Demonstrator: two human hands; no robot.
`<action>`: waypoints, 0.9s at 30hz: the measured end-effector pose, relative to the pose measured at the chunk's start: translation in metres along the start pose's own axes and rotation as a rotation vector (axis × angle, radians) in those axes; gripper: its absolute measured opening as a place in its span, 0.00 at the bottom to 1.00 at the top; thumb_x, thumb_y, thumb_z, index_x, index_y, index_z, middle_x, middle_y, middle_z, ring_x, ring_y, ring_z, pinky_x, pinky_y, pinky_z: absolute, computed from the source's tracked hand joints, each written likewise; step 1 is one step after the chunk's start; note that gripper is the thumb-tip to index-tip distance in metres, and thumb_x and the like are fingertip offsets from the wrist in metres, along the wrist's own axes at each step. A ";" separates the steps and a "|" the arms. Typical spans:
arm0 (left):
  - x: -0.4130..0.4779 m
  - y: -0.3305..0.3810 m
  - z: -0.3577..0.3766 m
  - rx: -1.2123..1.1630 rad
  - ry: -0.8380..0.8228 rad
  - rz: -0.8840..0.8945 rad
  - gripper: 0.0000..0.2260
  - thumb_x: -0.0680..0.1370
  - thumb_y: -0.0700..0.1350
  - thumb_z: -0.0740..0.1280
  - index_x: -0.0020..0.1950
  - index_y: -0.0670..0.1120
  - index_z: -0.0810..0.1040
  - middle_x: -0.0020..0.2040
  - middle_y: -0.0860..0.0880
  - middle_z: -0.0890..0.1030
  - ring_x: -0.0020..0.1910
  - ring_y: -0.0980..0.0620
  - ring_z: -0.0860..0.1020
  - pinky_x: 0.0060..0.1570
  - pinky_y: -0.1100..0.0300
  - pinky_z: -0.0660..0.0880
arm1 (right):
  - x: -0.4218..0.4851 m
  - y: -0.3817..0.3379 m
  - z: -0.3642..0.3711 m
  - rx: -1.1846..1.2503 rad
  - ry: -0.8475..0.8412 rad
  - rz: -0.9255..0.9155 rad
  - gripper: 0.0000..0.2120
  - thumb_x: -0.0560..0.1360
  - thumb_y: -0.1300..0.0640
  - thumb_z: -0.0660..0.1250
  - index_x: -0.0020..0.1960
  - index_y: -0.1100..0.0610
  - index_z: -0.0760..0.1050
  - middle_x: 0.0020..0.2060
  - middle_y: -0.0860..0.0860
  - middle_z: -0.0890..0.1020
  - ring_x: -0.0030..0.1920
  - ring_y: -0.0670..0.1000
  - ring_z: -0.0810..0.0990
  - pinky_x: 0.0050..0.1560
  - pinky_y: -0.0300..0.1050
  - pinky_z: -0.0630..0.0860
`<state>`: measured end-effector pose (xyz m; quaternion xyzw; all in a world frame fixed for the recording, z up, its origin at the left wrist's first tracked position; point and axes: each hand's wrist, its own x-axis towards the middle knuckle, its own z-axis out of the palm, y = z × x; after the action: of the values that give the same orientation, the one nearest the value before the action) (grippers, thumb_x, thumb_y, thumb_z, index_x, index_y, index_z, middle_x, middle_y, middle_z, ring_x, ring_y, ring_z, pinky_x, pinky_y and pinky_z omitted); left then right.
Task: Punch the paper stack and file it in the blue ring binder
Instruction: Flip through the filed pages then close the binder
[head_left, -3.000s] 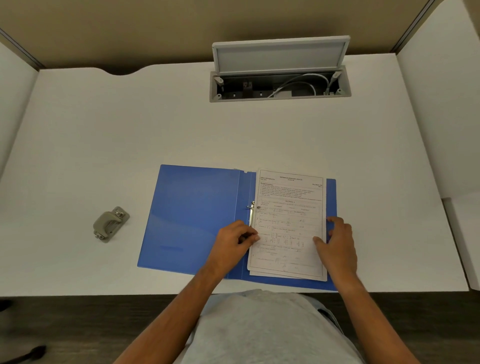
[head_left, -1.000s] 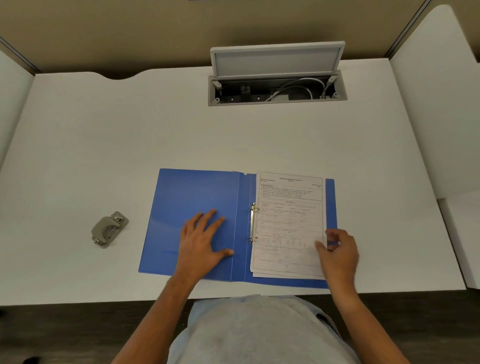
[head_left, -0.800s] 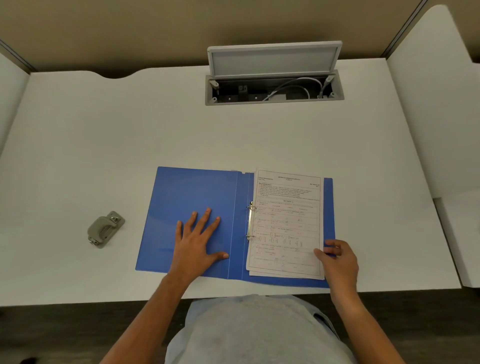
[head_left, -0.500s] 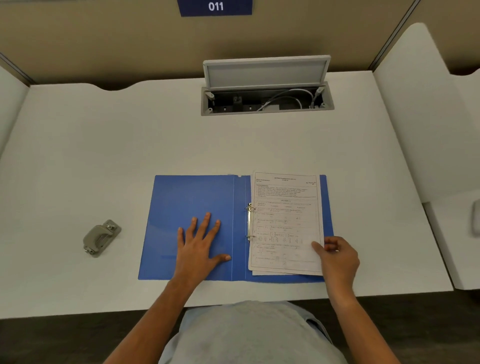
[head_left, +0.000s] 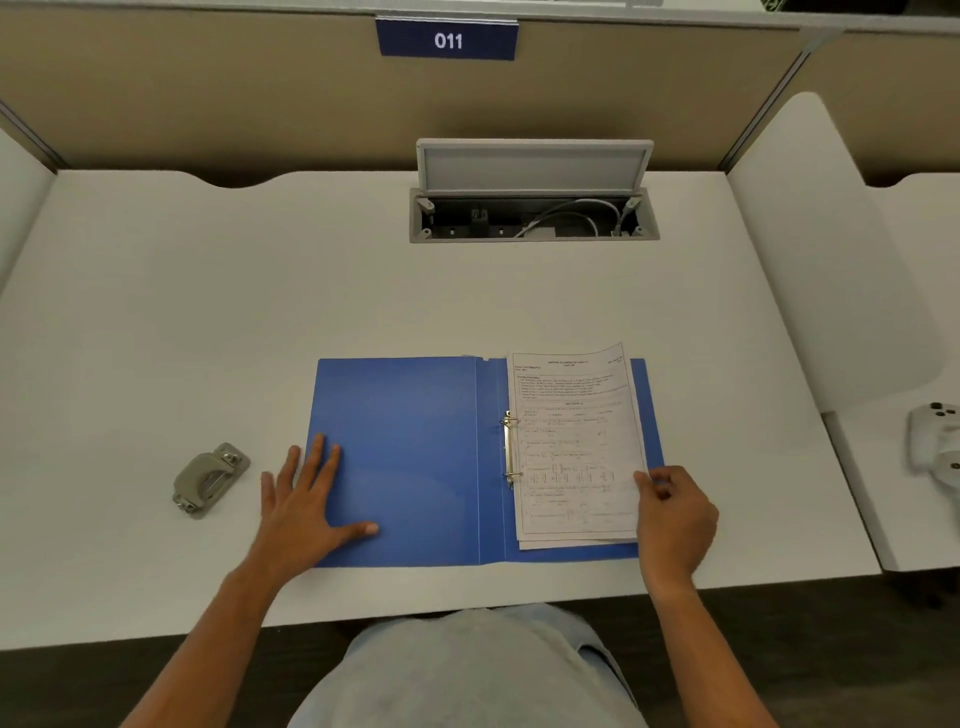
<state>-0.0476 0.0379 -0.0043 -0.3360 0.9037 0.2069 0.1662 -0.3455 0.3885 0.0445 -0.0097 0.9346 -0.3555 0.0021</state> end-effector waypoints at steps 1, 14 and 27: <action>-0.004 -0.010 0.002 0.017 -0.020 0.040 0.60 0.64 0.87 0.55 0.85 0.58 0.37 0.86 0.55 0.34 0.86 0.40 0.38 0.81 0.31 0.43 | -0.003 -0.001 0.000 -0.043 0.027 -0.013 0.06 0.80 0.58 0.75 0.45 0.57 0.82 0.36 0.52 0.85 0.34 0.50 0.81 0.38 0.43 0.79; -0.005 -0.023 0.007 -0.028 -0.064 0.082 0.62 0.62 0.87 0.58 0.83 0.60 0.32 0.83 0.57 0.27 0.82 0.44 0.27 0.76 0.35 0.28 | -0.030 -0.039 -0.010 -0.311 0.257 -0.302 0.07 0.78 0.57 0.76 0.50 0.61 0.85 0.46 0.57 0.85 0.41 0.55 0.81 0.40 0.43 0.74; -0.003 -0.027 0.009 -0.038 -0.062 0.085 0.62 0.61 0.88 0.57 0.83 0.60 0.31 0.83 0.56 0.26 0.82 0.44 0.27 0.76 0.33 0.29 | -0.144 -0.166 0.033 -0.323 -0.246 -0.713 0.06 0.79 0.52 0.73 0.51 0.53 0.79 0.45 0.49 0.86 0.37 0.50 0.85 0.36 0.41 0.84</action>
<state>-0.0256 0.0250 -0.0176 -0.2939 0.9074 0.2412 0.1789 -0.1989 0.2454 0.1292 -0.3759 0.9092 -0.1788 -0.0111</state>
